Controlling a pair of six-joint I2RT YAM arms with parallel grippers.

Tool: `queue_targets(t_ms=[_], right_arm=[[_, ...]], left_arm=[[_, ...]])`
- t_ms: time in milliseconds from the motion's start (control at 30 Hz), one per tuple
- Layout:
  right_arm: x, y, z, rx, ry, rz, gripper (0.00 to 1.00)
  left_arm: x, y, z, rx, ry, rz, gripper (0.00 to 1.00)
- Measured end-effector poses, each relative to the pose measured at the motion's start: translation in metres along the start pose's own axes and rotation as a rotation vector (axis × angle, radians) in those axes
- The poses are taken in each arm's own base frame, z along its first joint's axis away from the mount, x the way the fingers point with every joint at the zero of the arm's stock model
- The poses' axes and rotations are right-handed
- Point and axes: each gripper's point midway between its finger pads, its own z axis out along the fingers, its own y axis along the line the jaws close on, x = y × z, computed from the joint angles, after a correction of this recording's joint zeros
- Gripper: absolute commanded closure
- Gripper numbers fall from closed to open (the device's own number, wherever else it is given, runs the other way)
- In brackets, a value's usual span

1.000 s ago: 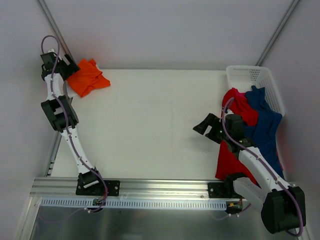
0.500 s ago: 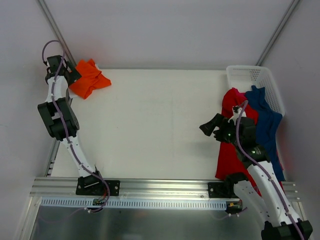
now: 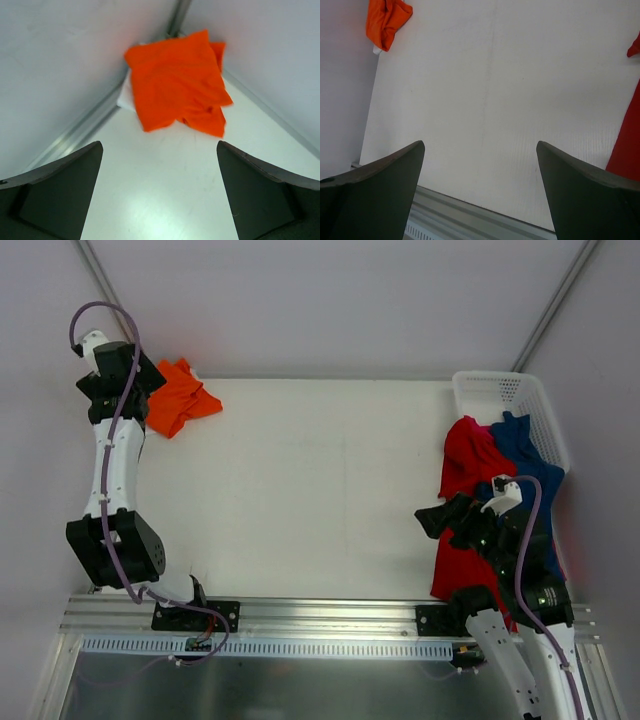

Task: Fold and stack the t-shirts
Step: Neatly place the folded tshirt to the corner

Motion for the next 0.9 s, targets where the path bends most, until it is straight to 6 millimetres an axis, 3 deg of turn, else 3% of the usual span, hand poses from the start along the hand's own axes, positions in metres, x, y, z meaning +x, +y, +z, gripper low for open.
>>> queue_targets(t_ms=[67, 167, 333, 467, 700, 900], right_arm=[[0.006, -0.004, 0.002, 0.012, 0.024, 0.005, 0.01], [0.02, -0.016, 0.008, 0.043, 0.068, 0.003, 0.01], [0.044, -0.037, 0.016, 0.108, 0.16, -0.012, 0.01], [0.05, -0.042, 0.016, 0.118, 0.18, -0.026, 0.01], [0.053, -0.043, 0.014, 0.12, 0.185, -0.033, 0.01], [0.043, -0.041, 0.006, 0.149, 0.186, -0.049, 0.0]], left_arm=[[0.012, -0.015, -0.021, 0.082, 0.042, 0.029, 0.01], [0.019, -0.017, -0.047, 0.129, 0.066, 0.072, 0.01], [0.004, -0.004, -0.091, 0.143, -0.002, 0.114, 0.01], [0.0, -0.002, -0.114, 0.126, -0.069, 0.157, 0.01], [0.028, 0.009, -0.105, 0.076, -0.036, 0.203, 0.01], [0.036, 0.008, -0.105, 0.08, -0.029, 0.212, 0.01]])
